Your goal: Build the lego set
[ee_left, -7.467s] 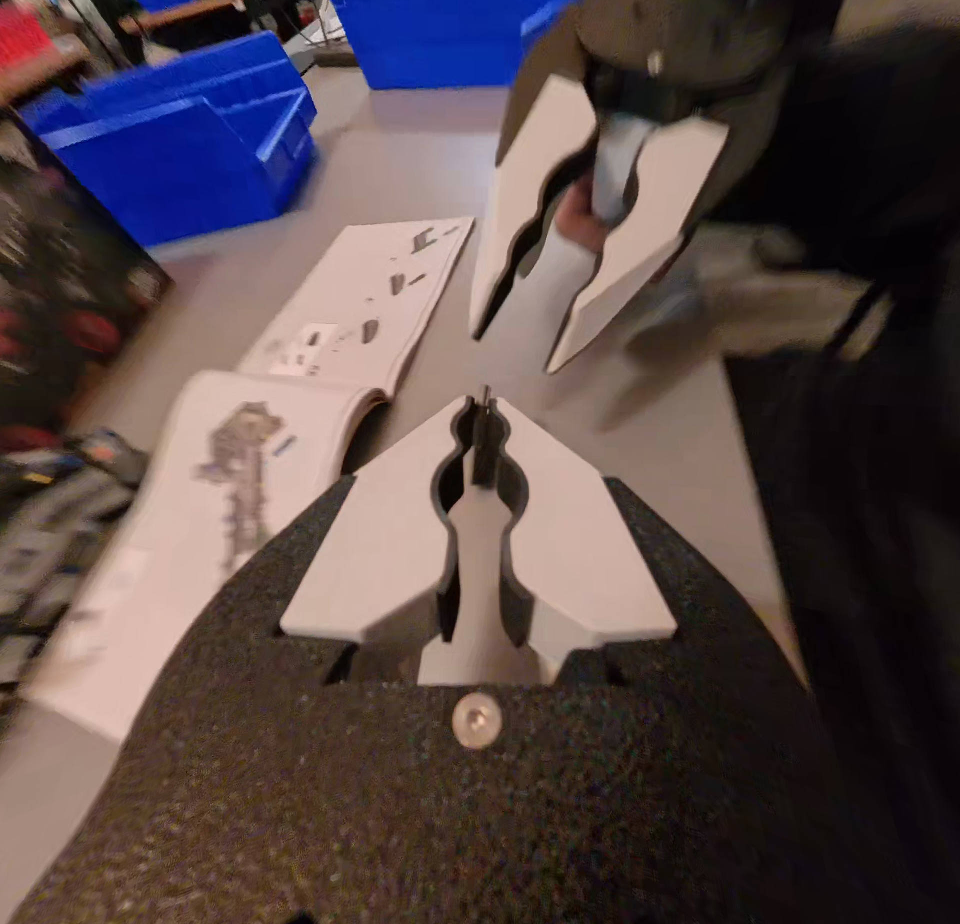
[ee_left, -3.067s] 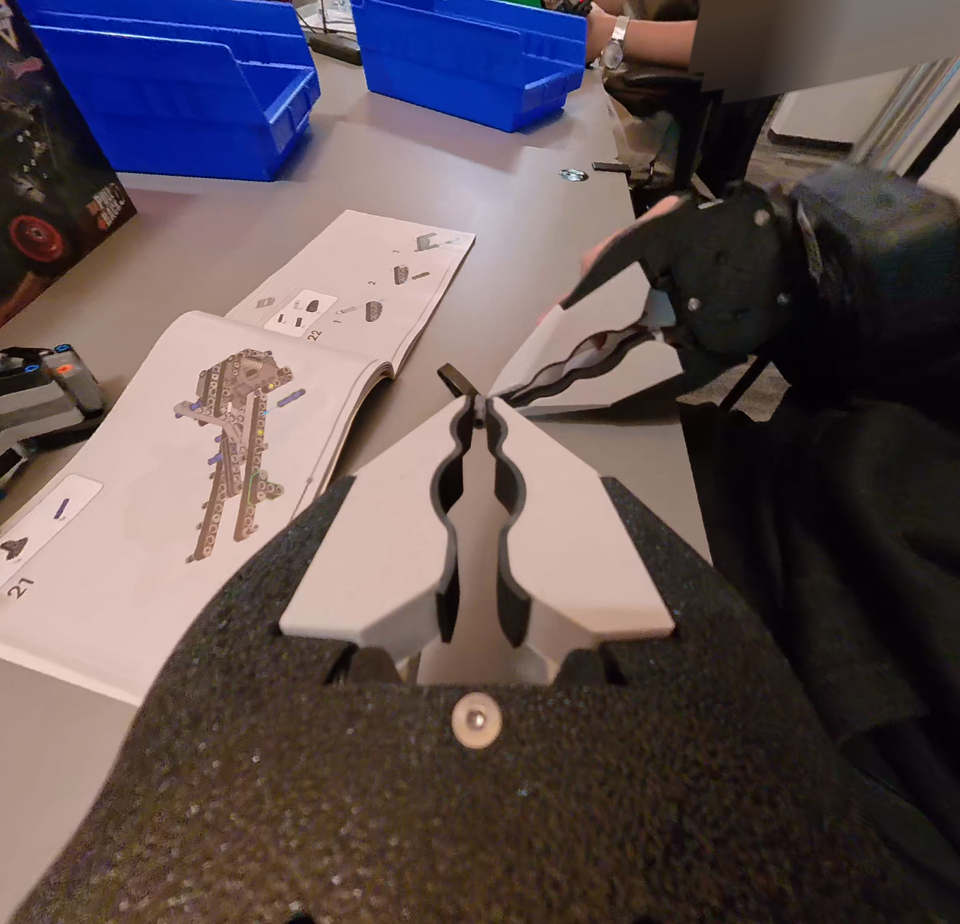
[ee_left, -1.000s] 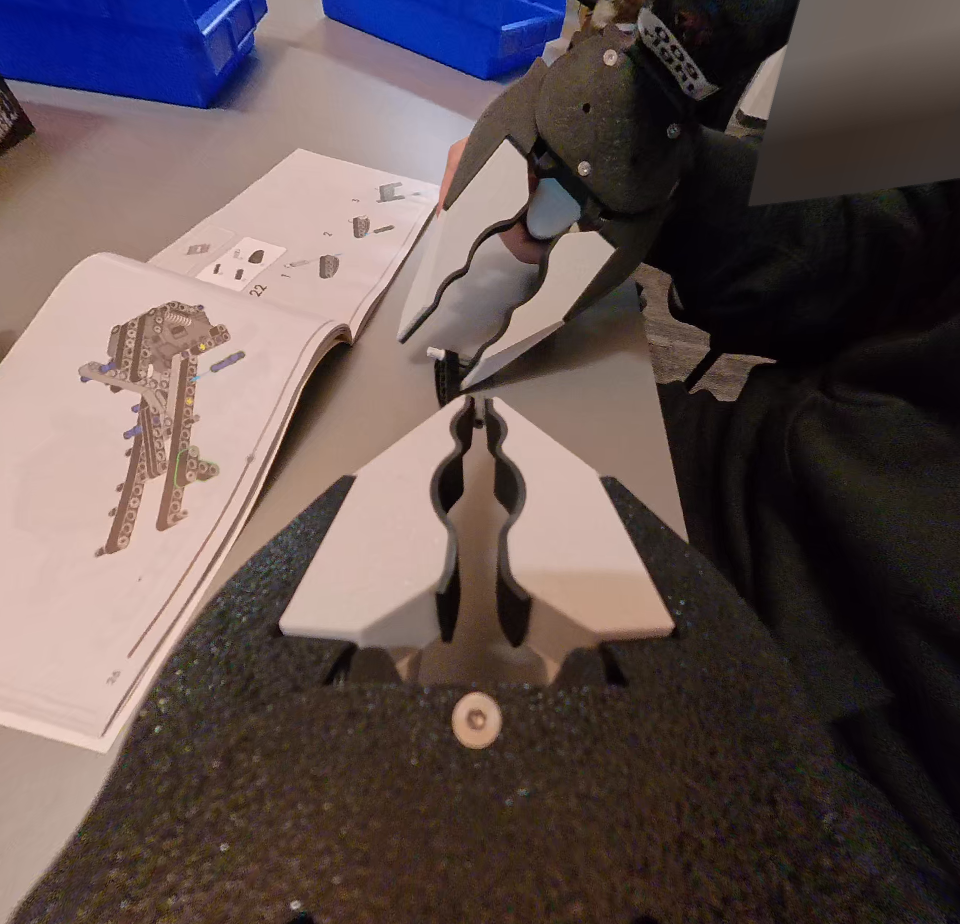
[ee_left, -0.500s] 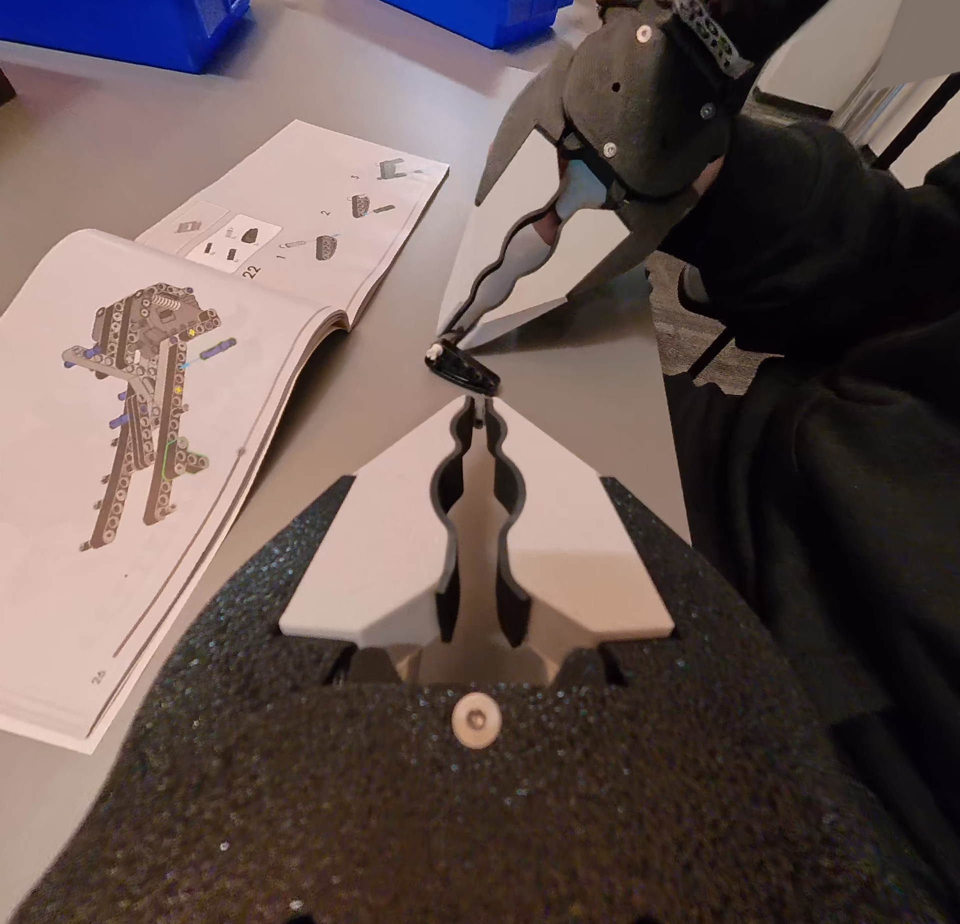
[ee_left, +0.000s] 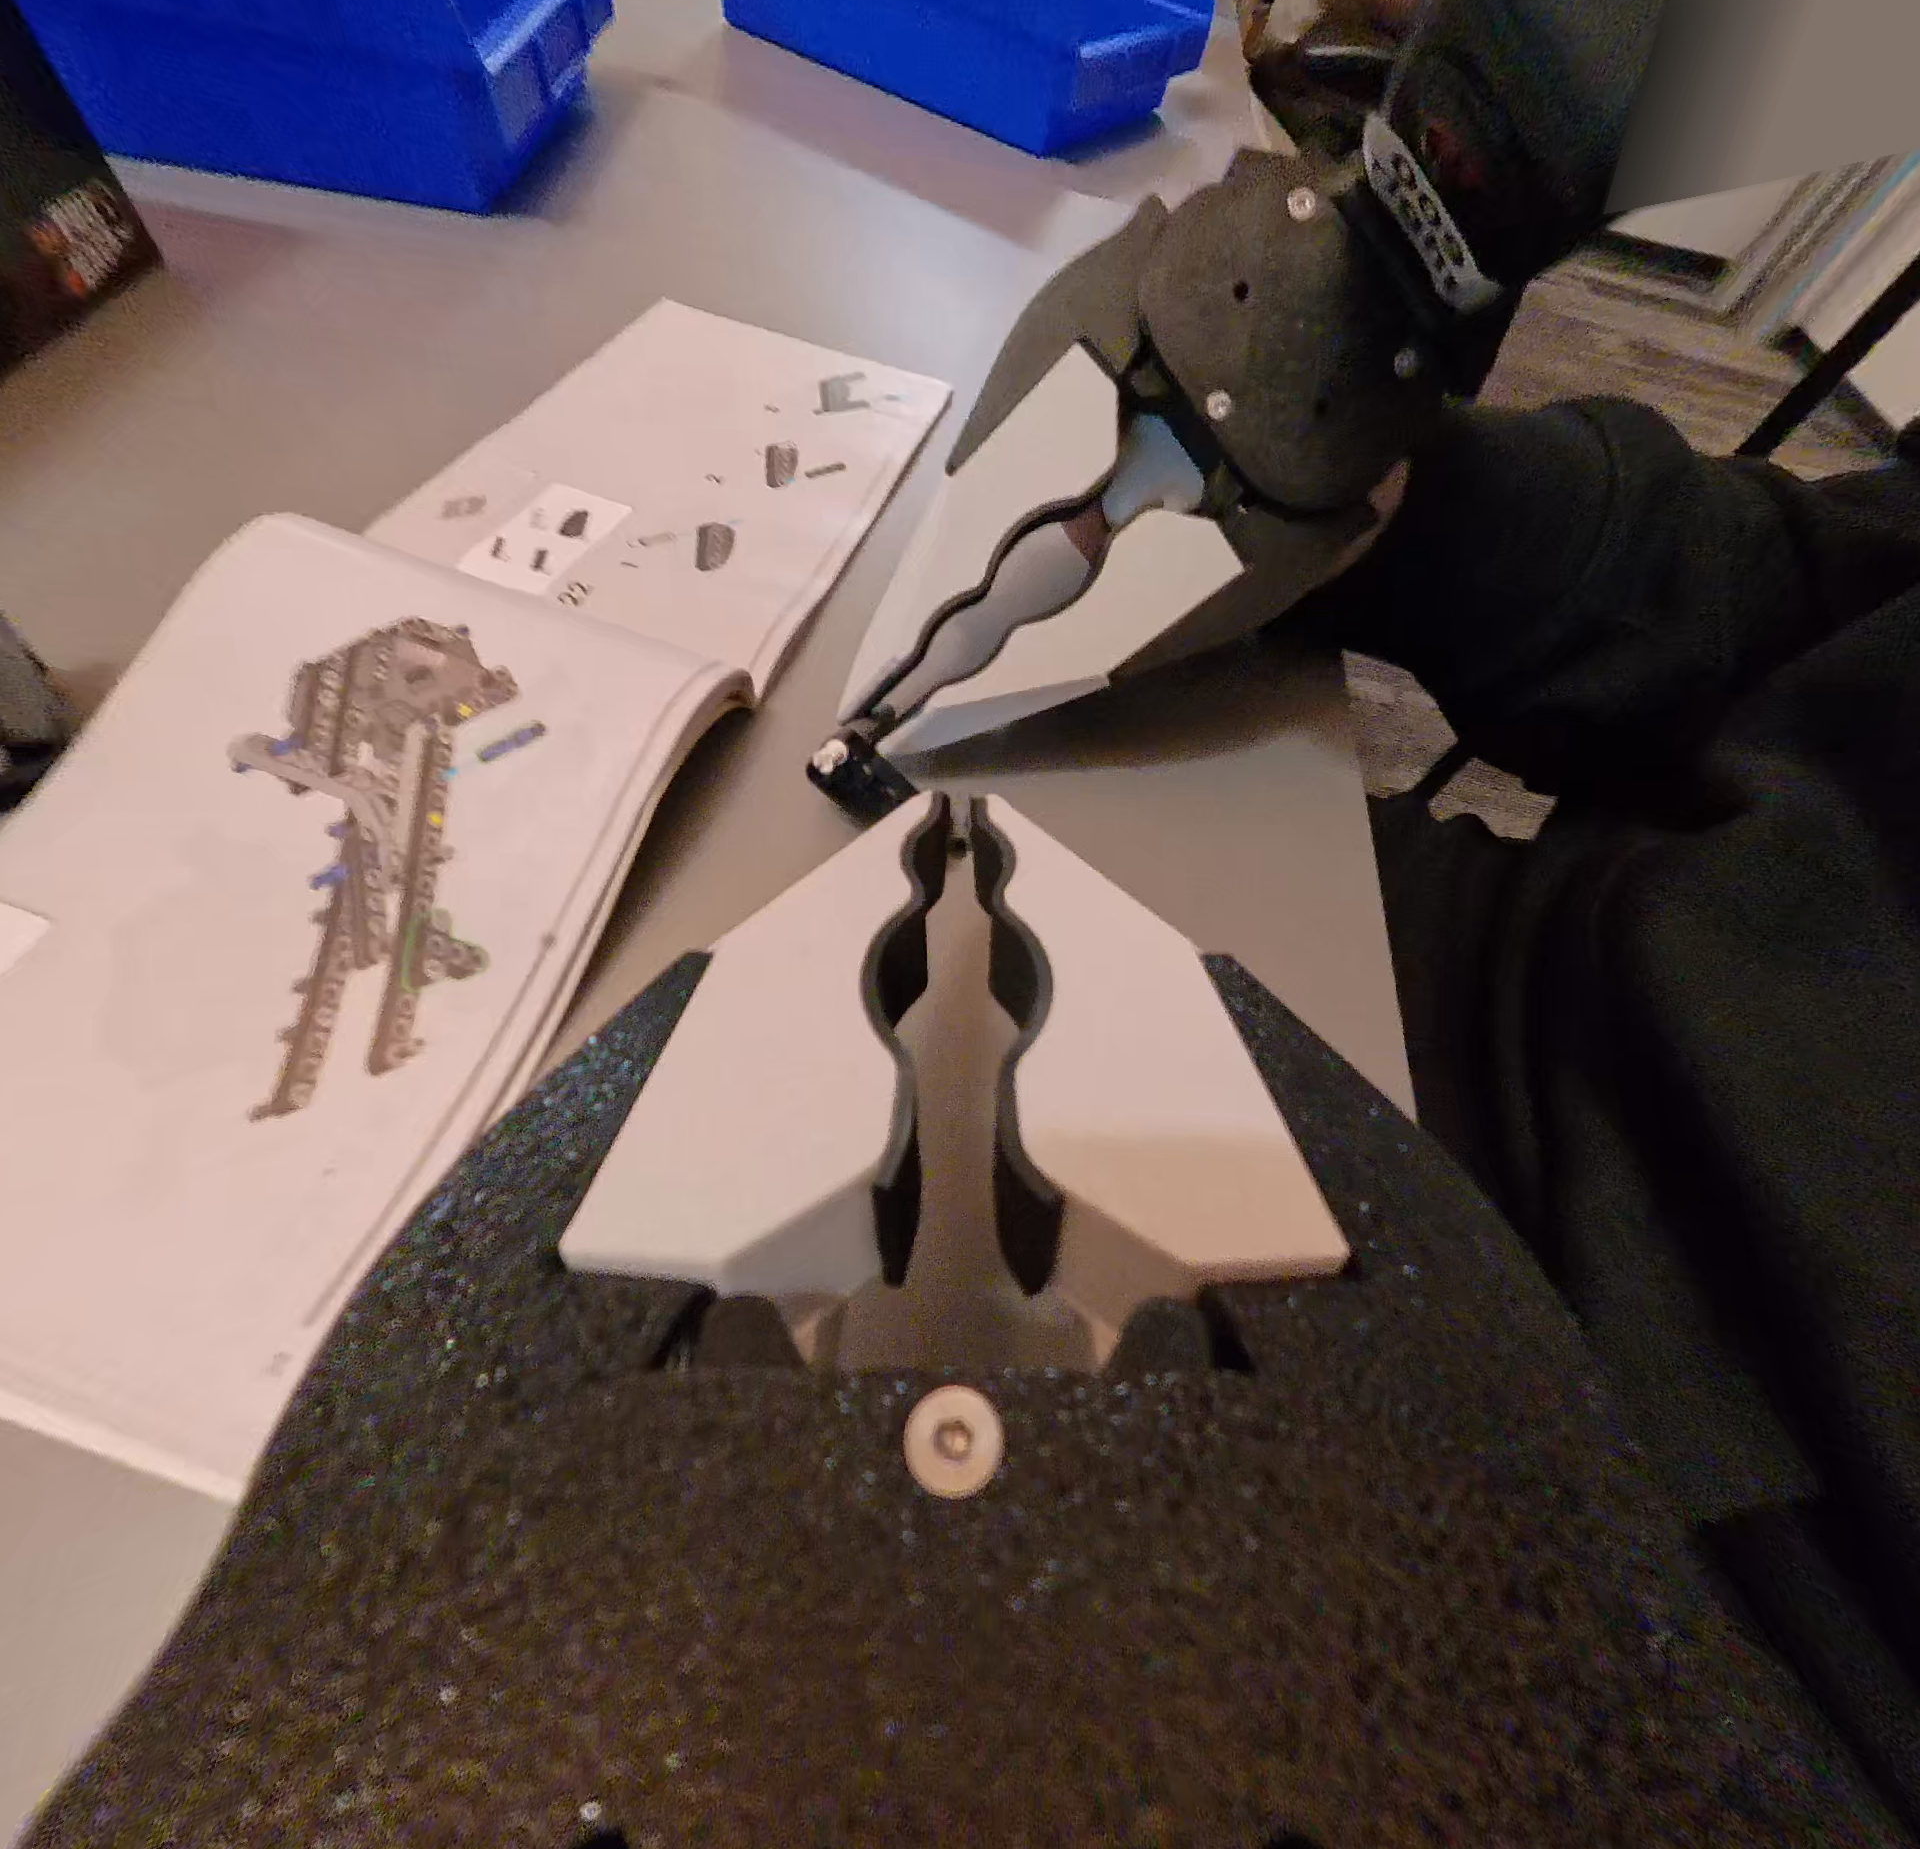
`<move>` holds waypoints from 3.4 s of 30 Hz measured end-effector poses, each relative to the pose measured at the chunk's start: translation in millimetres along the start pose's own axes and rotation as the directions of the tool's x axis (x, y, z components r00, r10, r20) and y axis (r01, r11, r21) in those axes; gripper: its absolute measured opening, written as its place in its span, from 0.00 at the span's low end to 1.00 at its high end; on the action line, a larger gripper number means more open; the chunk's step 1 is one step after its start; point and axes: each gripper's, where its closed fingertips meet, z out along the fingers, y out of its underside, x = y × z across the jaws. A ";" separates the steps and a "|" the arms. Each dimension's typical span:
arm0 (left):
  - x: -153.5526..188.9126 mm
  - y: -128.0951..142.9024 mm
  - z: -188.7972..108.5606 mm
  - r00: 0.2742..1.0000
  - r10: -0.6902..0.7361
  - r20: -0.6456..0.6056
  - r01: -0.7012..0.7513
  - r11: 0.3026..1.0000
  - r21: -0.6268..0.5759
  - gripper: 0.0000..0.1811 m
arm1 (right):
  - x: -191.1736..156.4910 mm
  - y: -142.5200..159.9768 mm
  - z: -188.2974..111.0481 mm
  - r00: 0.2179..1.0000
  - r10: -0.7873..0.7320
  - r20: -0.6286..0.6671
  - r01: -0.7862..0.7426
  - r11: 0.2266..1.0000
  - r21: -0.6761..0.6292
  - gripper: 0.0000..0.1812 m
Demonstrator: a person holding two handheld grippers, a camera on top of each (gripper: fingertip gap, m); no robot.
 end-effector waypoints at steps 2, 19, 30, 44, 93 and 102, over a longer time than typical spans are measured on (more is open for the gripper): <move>-6.5 -10.3 -3.8 1.000 0.021 0.023 -0.021 1.000 0.014 0.01 | 3.4 -9.2 0.2 1.000 -0.019 -0.005 0.019 0.998 0.059 0.02; -9.4 -54.6 16.9 0.981 0.194 -0.002 -0.191 0.968 0.163 0.01 | 75.1 -39.8 -52.3 0.921 0.089 -0.380 0.107 0.878 0.467 0.02; -7.5 -57.6 9.1 0.936 0.341 0.090 -0.352 0.922 0.163 0.01 | 73.9 -40.1 -47.7 0.905 0.039 -0.425 0.161 0.891 0.425 0.02; -11.6 -16.1 22.5 0.917 0.394 0.058 -0.391 0.919 -0.057 0.01 | 77.2 -35.9 -38.8 0.879 -0.008 -0.477 0.192 0.921 0.339 0.02; -13.9 20.5 65.1 0.988 0.150 0.038 -0.134 0.952 -0.275 0.00 | 80.6 -23.2 -45.7 0.867 -0.013 -0.498 0.192 0.931 0.311 0.02; -15.8 -1.9 53.4 0.983 0.163 0.089 -0.152 0.981 -0.120 0.08 | 85.1 -21.7 -51.2 0.859 0.020 -0.512 0.174 0.929 0.328 0.02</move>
